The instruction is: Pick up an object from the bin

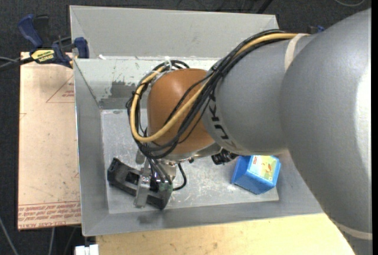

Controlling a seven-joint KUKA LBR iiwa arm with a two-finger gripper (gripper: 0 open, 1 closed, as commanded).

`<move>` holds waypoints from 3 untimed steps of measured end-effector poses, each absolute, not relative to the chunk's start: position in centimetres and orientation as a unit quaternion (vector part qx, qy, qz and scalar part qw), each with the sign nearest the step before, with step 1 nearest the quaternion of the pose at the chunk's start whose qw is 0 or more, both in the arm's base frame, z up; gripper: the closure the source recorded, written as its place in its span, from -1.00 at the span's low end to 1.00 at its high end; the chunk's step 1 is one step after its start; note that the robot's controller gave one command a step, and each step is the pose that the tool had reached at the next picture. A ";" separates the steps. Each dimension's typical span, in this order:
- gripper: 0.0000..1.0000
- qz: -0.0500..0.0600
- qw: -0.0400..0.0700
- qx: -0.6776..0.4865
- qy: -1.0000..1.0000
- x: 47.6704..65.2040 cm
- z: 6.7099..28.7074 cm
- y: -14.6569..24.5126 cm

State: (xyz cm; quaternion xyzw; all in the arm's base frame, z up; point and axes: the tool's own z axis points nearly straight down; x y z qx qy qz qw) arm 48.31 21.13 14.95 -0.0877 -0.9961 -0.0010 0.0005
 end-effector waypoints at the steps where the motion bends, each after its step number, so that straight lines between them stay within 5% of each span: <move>1: -1.00 -0.003 -0.002 -0.172 -0.985 48.1 9.2 21.4; 2: 1.00 -0.003 -0.001 -0.184 -0.983 48.3 7.0 20.8; 3: 1.00 -0.003 -0.001 -0.184 -0.983 48.3 7.0 20.8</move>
Offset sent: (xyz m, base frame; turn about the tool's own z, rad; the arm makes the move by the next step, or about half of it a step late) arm -0.0009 -0.0051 -0.0795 0.1954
